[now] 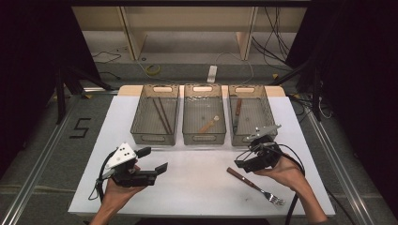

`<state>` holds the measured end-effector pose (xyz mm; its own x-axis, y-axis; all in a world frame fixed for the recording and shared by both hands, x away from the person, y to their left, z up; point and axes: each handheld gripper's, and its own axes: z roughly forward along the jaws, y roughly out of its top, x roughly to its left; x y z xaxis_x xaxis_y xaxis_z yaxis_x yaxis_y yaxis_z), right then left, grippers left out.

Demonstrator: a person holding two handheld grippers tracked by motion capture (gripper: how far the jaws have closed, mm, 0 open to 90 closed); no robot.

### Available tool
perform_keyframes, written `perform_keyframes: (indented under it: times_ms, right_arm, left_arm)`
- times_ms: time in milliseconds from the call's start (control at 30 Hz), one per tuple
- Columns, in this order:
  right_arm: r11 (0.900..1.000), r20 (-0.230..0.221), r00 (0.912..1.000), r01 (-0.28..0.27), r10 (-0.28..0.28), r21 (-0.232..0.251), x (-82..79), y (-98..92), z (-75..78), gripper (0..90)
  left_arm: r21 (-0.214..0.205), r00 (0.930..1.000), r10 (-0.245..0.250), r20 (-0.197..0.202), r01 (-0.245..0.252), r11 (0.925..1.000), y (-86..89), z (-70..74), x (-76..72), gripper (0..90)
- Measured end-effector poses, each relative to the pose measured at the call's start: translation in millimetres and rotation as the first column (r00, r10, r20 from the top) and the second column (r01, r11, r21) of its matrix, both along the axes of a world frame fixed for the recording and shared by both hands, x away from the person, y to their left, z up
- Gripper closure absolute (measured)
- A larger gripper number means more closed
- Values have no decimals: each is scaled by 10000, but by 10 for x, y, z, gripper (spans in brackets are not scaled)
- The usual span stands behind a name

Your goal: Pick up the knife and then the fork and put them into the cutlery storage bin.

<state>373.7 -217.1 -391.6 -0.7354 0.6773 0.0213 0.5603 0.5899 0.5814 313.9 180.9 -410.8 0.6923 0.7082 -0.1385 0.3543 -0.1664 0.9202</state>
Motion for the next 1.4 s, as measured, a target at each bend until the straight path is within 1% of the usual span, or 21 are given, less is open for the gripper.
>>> perform_keyframes:
  times_ms: [33,100,167,233,300,367,400,500,533,633,933,1200,1333,1400]
  right_arm:
    - [9999,-31,10000,-35,35,-115,-1,0,-14,232]
    - [9998,-270,9996,-82,76,-205,-7,1,-41,237]
    - [9993,-329,9994,-141,130,-343,-13,1,-70,255]
    - [9987,-481,9986,-231,209,-461,-23,-1,-99,265]
    - [9977,-592,9981,-224,187,-635,-33,-2,-131,282]
    - [9948,-688,9974,-286,219,-978,-48,4,-166,318]
    - [9932,-761,9968,-347,263,-1113,-54,5,-186,321]
    - [9903,-1133,9930,-488,340,-1304,-65,8,-249,352]
    - [9889,-1187,9923,-509,343,-1396,-67,7,-269,360]
    - [9865,-1457,9885,-625,402,-1517,-79,3,-322,387]
    - [9769,-1891,9810,-818,439,-1974,-71,28,-455,461]
    - [9702,-2124,9757,-1006,529,-2203,-55,45,-522,557]
    - [9680,-2227,9730,-1118,606,-2248,-52,56,-545,596]
    - [9669,-2253,9721,-1168,645,-2270,-57,63,-550,612]
  left_arm:
    - [15,10000,-5,3,5,10000,-2,0,-1,156]
    - [-4,10000,1,12,-1,10000,-2,2,0,156]
    - [-25,10000,19,2,-19,10000,2,1,0,156]
    - [-57,10000,27,-5,-27,10000,4,2,0,156]
    - [-68,10000,13,2,-12,10000,1,3,-3,156]
    - [-5,10000,-47,33,47,10000,0,2,-4,156]
    - [-9,10000,-54,38,55,10000,-3,1,-3,156]
    - [-1,10000,-51,14,51,10000,-7,0,-3,156]
    - [-2,10000,-45,43,45,10000,-5,0,-4,156]
    - [-30,10000,-40,26,40,10000,-4,1,0,156]
    - [-10,10000,-78,42,78,10000,-8,3,-4,156]
    - [12,10000,-62,54,62,10000,-7,3,-2,156]
    - [-100,10000,-9,50,10,9999,-1,6,-2,156]
    - [-35,10000,-38,63,39,10000,-3,7,-5,156]
